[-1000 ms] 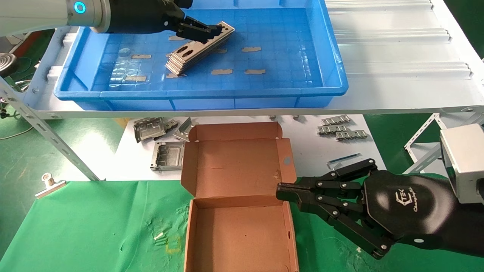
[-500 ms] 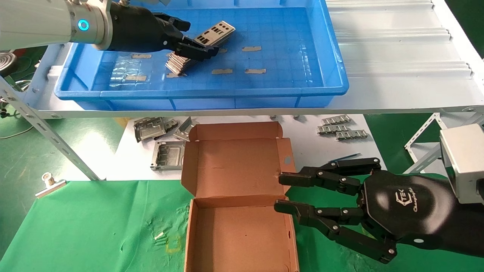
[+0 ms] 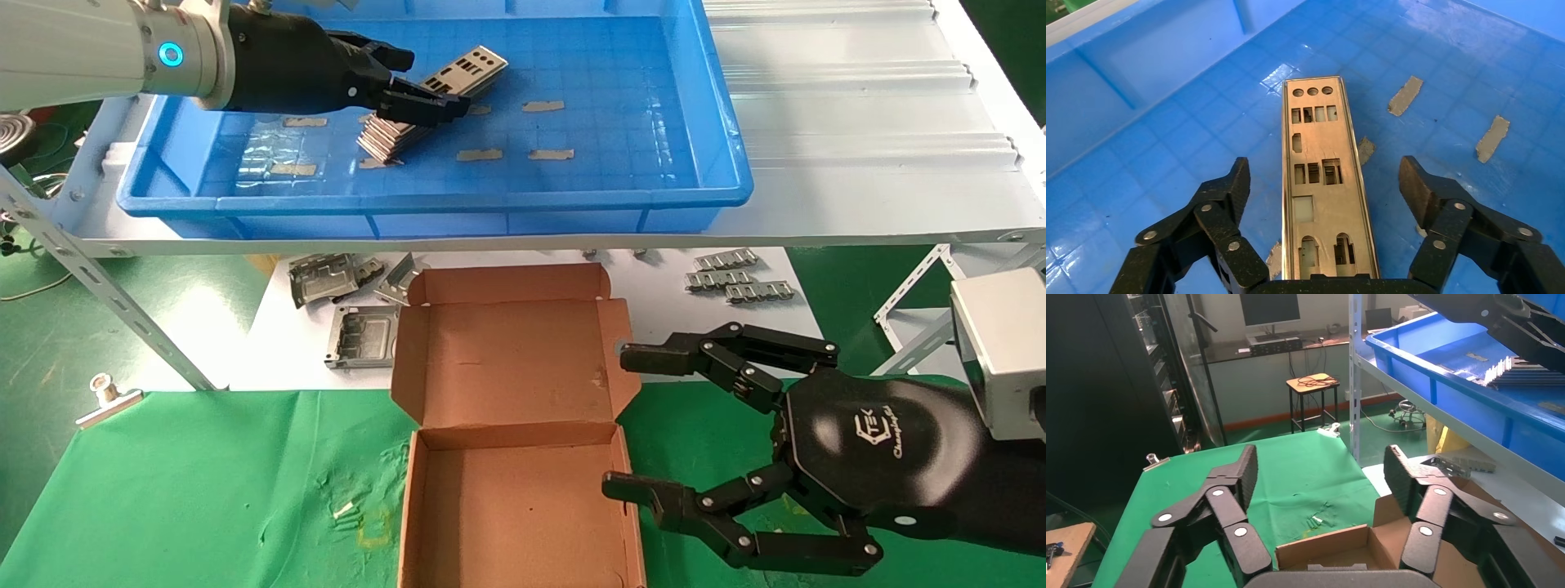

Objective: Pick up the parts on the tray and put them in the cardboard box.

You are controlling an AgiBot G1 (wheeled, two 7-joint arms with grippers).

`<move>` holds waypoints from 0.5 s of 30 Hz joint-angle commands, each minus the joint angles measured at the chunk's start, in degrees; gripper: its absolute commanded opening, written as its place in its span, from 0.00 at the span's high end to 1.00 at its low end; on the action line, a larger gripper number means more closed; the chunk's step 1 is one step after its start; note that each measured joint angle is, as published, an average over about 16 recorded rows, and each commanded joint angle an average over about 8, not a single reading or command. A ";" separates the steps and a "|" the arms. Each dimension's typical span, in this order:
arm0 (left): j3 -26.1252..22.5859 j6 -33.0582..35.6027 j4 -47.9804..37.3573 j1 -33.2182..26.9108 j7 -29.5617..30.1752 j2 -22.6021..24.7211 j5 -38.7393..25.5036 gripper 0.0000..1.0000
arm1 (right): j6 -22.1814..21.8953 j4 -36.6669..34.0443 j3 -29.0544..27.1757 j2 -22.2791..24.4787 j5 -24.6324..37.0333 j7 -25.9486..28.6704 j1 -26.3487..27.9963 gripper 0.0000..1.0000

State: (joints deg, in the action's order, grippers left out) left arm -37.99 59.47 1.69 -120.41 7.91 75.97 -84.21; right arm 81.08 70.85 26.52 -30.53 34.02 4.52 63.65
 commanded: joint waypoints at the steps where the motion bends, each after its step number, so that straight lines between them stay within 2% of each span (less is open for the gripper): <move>1: -0.03 0.12 -0.04 -0.02 0.01 -0.02 -0.03 1.00 | 0.00 0.00 0.00 0.00 0.00 0.00 0.00 0.00; 15: -0.20 0.37 -0.09 -0.28 -0.50 -0.10 -0.19 1.00 | 0.00 0.00 0.00 0.00 0.00 0.00 0.00 0.00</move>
State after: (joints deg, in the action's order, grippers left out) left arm -38.15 59.82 1.62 -120.72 7.45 75.87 -84.35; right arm 81.08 70.85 26.52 -30.53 34.02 4.52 63.65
